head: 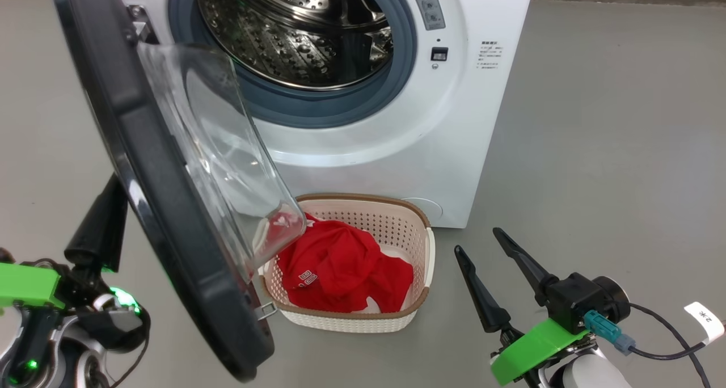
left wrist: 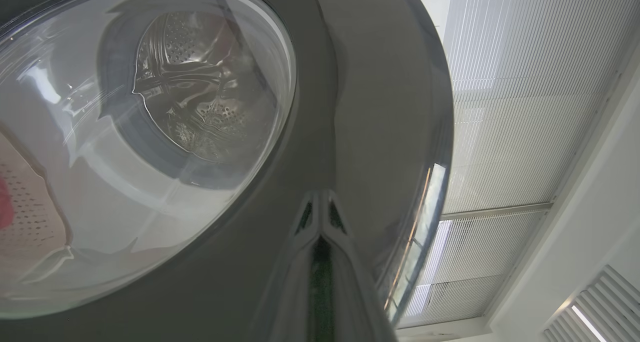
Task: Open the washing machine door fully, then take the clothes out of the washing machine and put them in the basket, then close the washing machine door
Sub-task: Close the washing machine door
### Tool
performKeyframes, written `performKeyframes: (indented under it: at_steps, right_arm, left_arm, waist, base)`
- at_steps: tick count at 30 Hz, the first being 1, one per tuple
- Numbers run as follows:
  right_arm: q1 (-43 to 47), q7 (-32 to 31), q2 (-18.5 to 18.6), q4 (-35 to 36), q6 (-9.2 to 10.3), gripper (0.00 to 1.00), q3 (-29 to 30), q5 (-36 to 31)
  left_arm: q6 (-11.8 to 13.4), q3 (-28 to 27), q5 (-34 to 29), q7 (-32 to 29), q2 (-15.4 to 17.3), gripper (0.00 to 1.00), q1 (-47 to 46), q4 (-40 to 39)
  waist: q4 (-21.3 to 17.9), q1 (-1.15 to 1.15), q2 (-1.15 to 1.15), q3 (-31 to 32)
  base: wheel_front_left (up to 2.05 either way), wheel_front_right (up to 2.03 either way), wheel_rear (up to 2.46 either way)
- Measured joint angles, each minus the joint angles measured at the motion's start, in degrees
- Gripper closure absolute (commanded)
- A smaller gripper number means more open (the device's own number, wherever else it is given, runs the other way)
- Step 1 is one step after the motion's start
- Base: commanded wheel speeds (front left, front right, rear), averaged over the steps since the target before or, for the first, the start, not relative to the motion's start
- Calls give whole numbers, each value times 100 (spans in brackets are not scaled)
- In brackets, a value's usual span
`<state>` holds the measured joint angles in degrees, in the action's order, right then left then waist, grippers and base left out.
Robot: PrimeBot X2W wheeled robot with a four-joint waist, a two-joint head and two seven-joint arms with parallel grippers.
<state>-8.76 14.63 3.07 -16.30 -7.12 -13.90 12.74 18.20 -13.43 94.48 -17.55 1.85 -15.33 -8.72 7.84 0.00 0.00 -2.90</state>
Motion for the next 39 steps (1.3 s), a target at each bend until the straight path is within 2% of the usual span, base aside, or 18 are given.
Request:
performKeyframes:
  at_steps: [10, 15, 22, 39]
  right_arm:
    - [-83, 0, 1, 7, 0, 0, -112, 81]
    - [-83, 0, 1, 7, 0, 0, -104, 80]
    - [-85, 0, 2, 58, 0, 0, -75, 25]
    - [-335, 0, 2, 159, 0, 0, -7, 21]
  left_arm:
    - [-18, 268, 344, 159, 4, 100, 1, 19]
    - [-92, 369, 356, 275, 5, 100, -10, 73]
    - [-178, 408, 734, 449, 5, 100, -130, 149]
    - [-470, 591, 678, 665, 1, 100, -759, 300]
  waist:
    - [-295, 0, 0, -18]
    - [-494, 0, 0, -63]
    - [-803, 0, 0, -183]
    - [-1416, 0, 0, -640]
  base:
    - [0, 0, 0]
    - [0, 0, 0]
    - [0, 0, 0]
    - [0, 0, 0]
